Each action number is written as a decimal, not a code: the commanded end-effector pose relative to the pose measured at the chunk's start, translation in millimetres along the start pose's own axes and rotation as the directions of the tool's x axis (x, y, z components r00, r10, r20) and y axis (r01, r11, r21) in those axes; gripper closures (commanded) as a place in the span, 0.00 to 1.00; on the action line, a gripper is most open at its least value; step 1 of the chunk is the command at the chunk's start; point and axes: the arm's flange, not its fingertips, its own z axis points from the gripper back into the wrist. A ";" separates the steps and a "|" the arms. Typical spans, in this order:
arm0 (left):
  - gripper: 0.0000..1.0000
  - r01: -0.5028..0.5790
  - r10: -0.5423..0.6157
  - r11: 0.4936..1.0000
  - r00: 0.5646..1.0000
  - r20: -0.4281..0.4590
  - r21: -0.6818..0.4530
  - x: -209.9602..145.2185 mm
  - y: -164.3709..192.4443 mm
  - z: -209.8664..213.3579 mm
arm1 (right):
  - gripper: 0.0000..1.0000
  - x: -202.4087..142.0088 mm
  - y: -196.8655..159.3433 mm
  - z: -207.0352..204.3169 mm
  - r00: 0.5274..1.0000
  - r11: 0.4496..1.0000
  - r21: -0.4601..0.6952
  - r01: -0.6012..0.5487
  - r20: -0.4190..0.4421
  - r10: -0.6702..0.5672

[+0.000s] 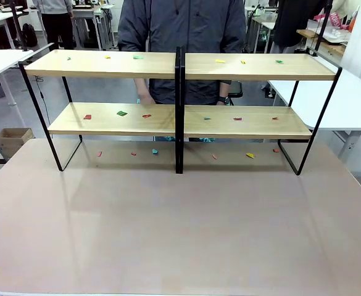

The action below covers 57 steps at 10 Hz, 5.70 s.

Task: Clean the shelves.
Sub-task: Pick up the Duster when the human hands it over.

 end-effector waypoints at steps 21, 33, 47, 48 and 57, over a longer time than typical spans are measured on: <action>0.00 -0.043 0.043 0.999 0.999 -0.002 -0.024 -11.7 14.4 -5.6 | 0.00 4.3 -17.6 13.0 0.984 0.989 -0.053 0.136 0.121 -0.128; 0.00 -0.043 0.043 0.999 0.999 -0.002 -0.024 -11.7 14.4 -5.6 | 0.00 4.3 -17.6 13.0 0.984 0.989 -0.053 0.136 0.121 -0.128; 0.00 -0.793 0.674 0.354 0.584 -0.453 -0.496 90.4 105.8 -175.4 | 0.00 4.3 -17.6 13.0 0.984 0.989 -0.053 0.136 0.121 -0.128; 0.00 -0.797 0.684 0.335 0.572 -0.452 -0.502 91.3 100.8 -187.8 | 0.00 4.3 -17.6 13.0 0.984 0.989 -0.053 0.136 0.121 -0.128; 0.00 -0.829 0.836 0.311 0.472 -0.281 -0.465 122.2 118.0 -276.9 | 0.00 4.3 -17.6 13.0 0.984 0.989 -0.053 0.136 0.121 -0.128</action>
